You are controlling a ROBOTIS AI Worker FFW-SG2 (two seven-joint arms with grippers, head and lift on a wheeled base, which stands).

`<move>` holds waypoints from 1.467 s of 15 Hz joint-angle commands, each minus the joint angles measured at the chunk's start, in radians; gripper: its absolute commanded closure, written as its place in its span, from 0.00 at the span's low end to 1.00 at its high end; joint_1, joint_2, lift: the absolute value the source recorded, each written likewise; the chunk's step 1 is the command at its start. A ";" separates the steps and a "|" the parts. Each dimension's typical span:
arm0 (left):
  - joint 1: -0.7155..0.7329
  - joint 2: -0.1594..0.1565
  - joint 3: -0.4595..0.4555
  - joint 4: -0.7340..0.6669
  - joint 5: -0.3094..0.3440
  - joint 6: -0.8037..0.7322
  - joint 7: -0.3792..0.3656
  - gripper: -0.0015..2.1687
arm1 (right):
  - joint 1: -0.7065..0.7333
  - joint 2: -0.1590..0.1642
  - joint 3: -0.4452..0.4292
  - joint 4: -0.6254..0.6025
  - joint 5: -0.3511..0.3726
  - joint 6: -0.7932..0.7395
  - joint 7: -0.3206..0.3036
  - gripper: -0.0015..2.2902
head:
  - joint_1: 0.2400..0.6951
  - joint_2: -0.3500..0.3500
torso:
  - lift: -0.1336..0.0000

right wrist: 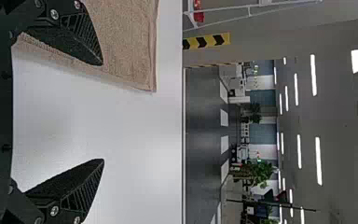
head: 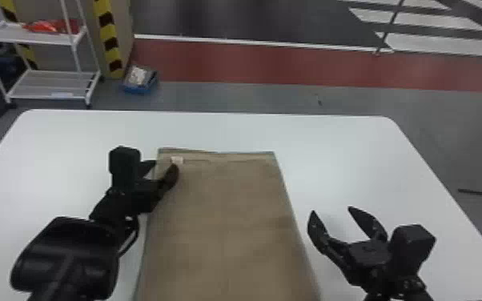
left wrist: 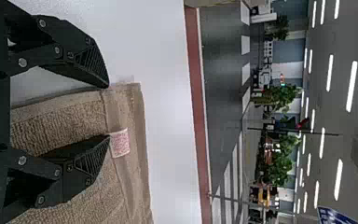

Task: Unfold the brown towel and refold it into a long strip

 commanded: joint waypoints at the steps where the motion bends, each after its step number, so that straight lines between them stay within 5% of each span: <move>1: 0.011 0.000 0.000 -0.010 0.000 -0.002 0.000 0.27 | -0.002 0.000 0.000 0.001 -0.002 0.000 0.000 0.07 | 1.00 0.30 | 0.08; 18: 0.041 0.003 0.000 -0.081 0.000 0.001 0.014 0.27 | -0.016 0.001 -0.014 0.021 -0.017 0.013 -0.001 0.07 | 1.00 0.28 | 0.08; 20: 0.043 0.003 0.003 -0.081 0.000 -0.005 0.023 0.42 | -0.016 0.001 -0.014 0.021 -0.020 0.009 -0.001 0.07 | 1.00 0.28 | 0.08; 22: 0.044 0.005 0.001 -0.084 0.000 -0.005 0.027 0.46 | -0.016 0.001 -0.019 0.021 -0.028 0.009 -0.001 0.07 | 1.00 0.28 | 0.08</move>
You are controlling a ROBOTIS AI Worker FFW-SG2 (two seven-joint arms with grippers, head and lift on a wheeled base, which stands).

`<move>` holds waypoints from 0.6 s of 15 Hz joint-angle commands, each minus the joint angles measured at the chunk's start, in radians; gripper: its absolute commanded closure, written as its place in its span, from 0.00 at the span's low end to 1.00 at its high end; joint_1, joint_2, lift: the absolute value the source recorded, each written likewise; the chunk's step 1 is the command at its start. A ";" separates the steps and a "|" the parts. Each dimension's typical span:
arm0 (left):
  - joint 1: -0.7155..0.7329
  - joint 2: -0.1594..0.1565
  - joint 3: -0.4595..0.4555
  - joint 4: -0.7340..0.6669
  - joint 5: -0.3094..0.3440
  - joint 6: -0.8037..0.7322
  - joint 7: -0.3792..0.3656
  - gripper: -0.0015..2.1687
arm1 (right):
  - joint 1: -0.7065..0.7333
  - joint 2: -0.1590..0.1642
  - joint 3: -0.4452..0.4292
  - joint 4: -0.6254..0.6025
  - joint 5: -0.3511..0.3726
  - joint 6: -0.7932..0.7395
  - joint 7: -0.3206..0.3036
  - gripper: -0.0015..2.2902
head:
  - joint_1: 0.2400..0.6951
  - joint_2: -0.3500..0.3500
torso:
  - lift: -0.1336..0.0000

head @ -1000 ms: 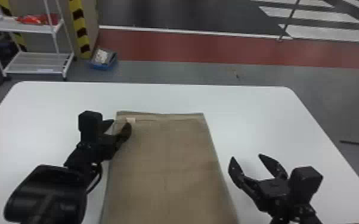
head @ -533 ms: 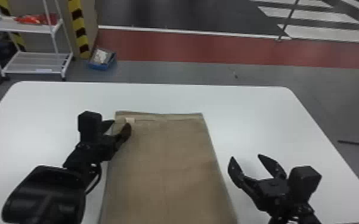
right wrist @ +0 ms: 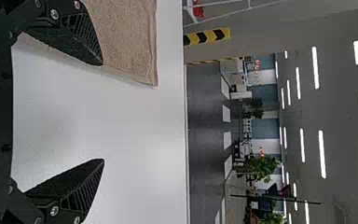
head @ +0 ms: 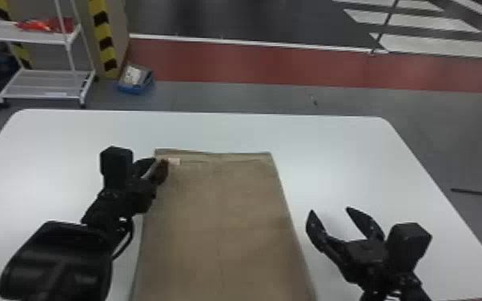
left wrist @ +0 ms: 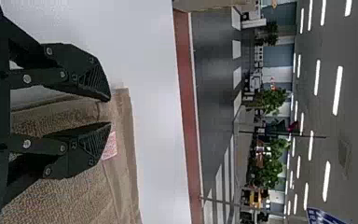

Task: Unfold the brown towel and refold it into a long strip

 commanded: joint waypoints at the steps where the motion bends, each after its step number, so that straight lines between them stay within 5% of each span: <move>1: 0.002 0.002 -0.004 -0.004 0.000 0.002 -0.004 0.46 | 0.000 0.000 -0.004 0.000 -0.006 0.003 0.000 0.07 | 1.00 0.29 | 0.08; 4: 0.007 0.002 -0.005 -0.004 -0.006 0.015 -0.012 0.47 | 0.002 0.000 -0.007 0.000 -0.009 0.003 0.000 0.07 | 1.00 0.28 | 0.08; 6: 0.022 0.001 -0.004 -0.030 -0.006 0.030 -0.005 0.63 | 0.002 0.000 -0.010 0.000 -0.014 0.003 0.000 0.07 | 1.00 0.27 | 0.08; 9: 0.065 0.004 -0.002 -0.116 -0.002 0.088 -0.012 0.63 | 0.002 0.000 -0.012 0.000 -0.014 0.003 0.000 0.07 | 1.00 0.27 | 0.08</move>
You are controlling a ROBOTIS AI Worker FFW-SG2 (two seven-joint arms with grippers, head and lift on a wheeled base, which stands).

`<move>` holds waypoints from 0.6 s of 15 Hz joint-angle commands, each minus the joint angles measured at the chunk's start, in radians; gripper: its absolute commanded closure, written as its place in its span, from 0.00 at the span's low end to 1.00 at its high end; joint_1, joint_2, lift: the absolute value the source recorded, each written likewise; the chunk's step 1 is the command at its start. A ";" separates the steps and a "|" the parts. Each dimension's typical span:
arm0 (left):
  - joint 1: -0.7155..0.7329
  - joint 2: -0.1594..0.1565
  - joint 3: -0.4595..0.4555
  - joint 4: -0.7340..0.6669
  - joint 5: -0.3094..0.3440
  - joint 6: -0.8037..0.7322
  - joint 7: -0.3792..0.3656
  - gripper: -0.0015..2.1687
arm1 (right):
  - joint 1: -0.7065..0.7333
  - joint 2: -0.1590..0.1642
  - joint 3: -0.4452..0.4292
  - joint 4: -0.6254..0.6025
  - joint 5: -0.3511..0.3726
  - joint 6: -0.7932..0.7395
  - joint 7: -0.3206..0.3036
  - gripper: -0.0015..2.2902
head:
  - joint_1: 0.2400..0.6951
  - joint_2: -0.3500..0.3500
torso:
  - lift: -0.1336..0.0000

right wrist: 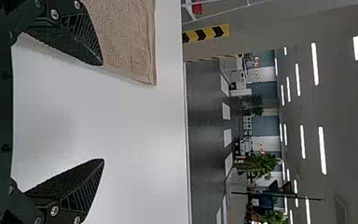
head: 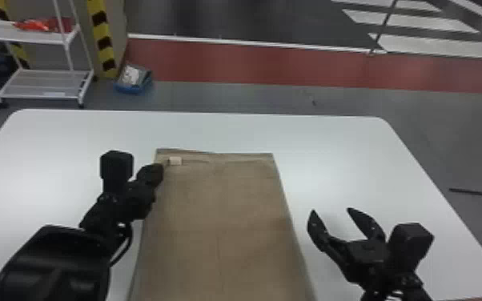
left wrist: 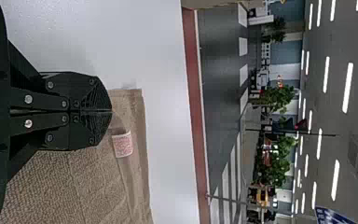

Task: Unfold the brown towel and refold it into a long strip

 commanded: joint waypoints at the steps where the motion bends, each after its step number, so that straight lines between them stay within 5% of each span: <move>1: 0.046 0.002 0.001 -0.095 0.004 0.055 -0.003 0.63 | 0.000 0.000 -0.001 0.000 0.000 -0.003 0.000 0.07 | 1.00 0.27 | 0.08; 7: 0.143 0.003 -0.002 -0.288 0.010 0.162 -0.018 0.61 | -0.003 0.000 0.005 0.002 -0.005 -0.003 0.000 0.07 | 1.00 0.24 | 0.08; 9: 0.111 -0.003 -0.002 -0.250 0.005 0.159 -0.020 0.28 | -0.001 0.000 0.007 0.000 -0.005 -0.006 0.002 0.07 | 1.00 0.23 | 0.08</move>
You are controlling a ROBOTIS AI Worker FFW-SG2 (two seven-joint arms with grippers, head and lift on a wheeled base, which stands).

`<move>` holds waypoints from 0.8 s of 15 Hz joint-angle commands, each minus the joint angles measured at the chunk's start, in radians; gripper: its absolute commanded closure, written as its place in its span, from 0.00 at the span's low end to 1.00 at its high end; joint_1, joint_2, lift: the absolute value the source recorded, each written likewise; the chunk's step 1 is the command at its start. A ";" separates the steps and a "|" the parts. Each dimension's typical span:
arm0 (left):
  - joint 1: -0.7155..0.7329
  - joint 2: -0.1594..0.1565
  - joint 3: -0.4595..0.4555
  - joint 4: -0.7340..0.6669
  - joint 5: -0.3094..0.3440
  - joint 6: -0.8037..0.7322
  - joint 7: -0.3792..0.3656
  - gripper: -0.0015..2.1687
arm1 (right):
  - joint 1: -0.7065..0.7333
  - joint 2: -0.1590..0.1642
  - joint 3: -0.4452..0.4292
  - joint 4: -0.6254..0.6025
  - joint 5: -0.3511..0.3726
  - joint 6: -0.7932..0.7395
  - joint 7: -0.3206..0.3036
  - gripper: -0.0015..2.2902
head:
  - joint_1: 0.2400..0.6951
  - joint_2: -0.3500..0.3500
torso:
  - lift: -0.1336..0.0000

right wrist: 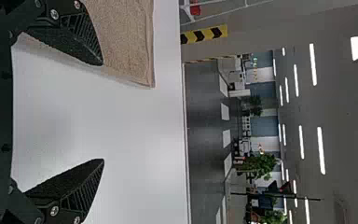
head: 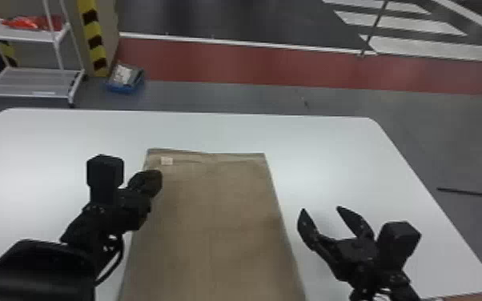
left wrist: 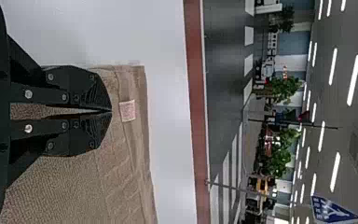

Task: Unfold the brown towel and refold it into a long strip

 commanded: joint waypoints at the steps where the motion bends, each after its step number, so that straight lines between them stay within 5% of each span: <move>1: -0.046 -0.003 -0.003 0.064 -0.004 -0.009 0.000 0.23 | 0.003 0.000 0.000 -0.001 0.000 0.000 0.001 0.07 | 1.00 0.23 | 0.08; 6: -0.152 -0.006 -0.005 0.238 -0.005 -0.089 0.008 0.23 | 0.007 0.002 -0.003 -0.001 0.000 -0.003 0.001 0.07 | 1.00 0.24 | 0.08; 12: -0.185 -0.003 0.015 0.282 -0.004 -0.098 0.002 0.24 | 0.003 0.002 -0.005 0.002 0.000 -0.003 0.001 0.07 | 1.00 0.27 | 0.08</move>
